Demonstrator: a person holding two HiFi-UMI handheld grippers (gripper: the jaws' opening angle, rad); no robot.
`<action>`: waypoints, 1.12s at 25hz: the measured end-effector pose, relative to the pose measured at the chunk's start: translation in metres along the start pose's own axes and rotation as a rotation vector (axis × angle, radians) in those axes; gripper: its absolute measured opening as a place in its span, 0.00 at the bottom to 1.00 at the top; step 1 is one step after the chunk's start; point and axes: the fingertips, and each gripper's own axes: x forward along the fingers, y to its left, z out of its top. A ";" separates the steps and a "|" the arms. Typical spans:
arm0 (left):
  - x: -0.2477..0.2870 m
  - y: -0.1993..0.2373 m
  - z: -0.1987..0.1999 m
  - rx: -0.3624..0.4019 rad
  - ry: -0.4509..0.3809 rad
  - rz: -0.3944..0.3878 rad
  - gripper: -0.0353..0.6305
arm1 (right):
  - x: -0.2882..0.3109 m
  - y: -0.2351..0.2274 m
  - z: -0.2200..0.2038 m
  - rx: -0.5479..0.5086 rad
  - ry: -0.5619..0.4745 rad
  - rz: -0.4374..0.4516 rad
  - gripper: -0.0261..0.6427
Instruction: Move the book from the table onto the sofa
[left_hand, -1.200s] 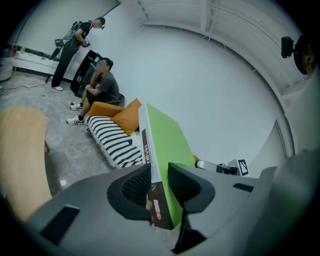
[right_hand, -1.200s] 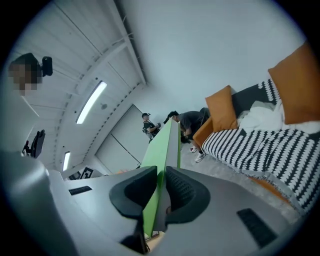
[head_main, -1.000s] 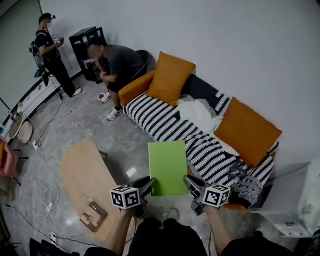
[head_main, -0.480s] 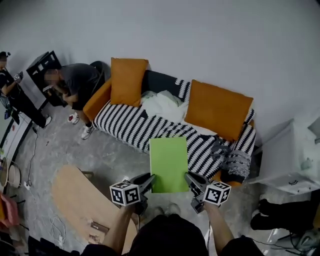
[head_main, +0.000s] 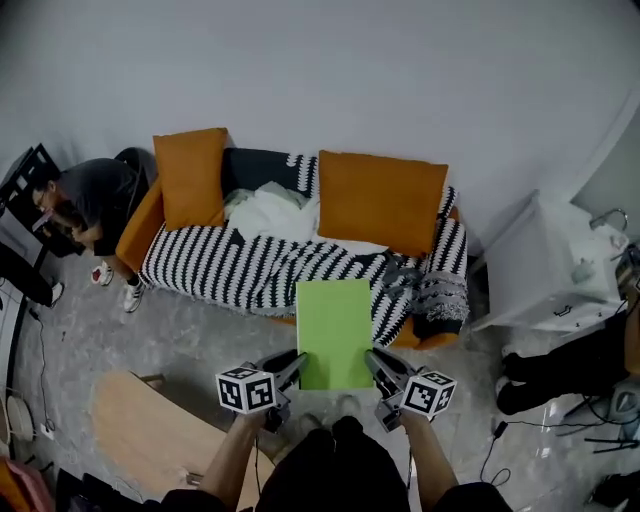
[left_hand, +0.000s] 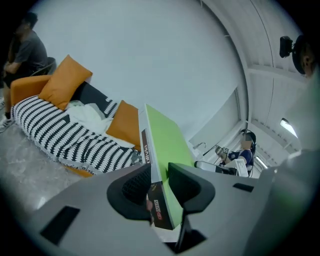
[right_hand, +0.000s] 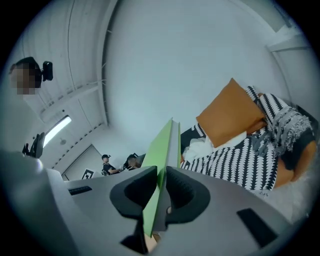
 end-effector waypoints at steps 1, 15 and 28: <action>0.006 -0.002 -0.001 0.005 0.011 -0.010 0.23 | -0.004 -0.005 0.001 0.007 -0.012 -0.013 0.15; 0.140 -0.004 0.031 0.021 0.096 -0.049 0.23 | -0.004 -0.114 0.076 0.037 -0.048 -0.076 0.15; 0.262 -0.009 0.073 0.016 0.124 -0.009 0.23 | 0.006 -0.216 0.155 0.087 -0.005 -0.062 0.15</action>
